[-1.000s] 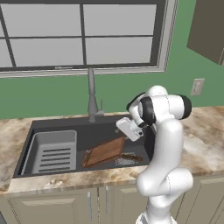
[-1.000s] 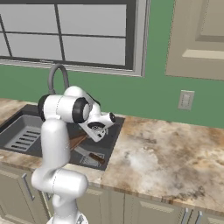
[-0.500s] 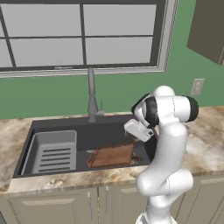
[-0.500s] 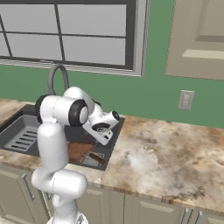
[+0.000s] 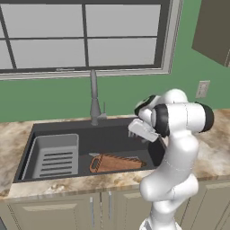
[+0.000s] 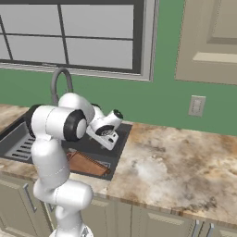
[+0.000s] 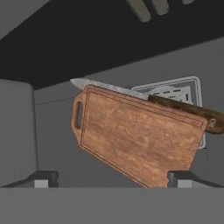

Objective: Move the cutting board and knife to the sink. Then move spray from the cabinet to the counter.

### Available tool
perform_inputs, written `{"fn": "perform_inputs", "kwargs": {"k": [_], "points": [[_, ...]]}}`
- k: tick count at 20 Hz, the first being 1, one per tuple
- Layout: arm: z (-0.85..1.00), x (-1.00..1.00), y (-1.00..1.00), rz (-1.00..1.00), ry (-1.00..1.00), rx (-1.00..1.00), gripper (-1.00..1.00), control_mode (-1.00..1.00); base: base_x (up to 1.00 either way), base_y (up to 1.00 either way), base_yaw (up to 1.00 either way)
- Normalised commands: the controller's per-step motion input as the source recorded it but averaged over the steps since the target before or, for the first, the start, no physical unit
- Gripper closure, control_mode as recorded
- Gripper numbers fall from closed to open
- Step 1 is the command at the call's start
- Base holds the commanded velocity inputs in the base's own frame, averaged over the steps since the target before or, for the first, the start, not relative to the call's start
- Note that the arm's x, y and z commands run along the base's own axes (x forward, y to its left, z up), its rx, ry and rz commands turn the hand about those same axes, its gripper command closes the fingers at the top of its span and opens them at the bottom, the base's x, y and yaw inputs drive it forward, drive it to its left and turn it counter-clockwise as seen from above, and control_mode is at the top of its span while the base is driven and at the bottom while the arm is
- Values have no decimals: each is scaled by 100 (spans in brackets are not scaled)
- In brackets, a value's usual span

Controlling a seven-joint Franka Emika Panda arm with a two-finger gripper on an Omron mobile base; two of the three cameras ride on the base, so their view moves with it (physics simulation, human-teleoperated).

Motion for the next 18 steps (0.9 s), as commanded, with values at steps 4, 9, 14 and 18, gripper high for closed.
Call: {"fn": "perform_inputs", "kwargs": {"k": [4, 9, 14, 18], "points": [[91, -42, 0, -4, -7, 3, -100, -100, 0, 0, 0], [95, -63, 0, -2, -5, 0, -100, -100, 0, 0, 0], [100, -78, 0, -3, -1, 0, -100, -100, 0, 0, 0], [100, -91, 0, -3, 0, 0, -100, -100, 0, 0, 0]]}}
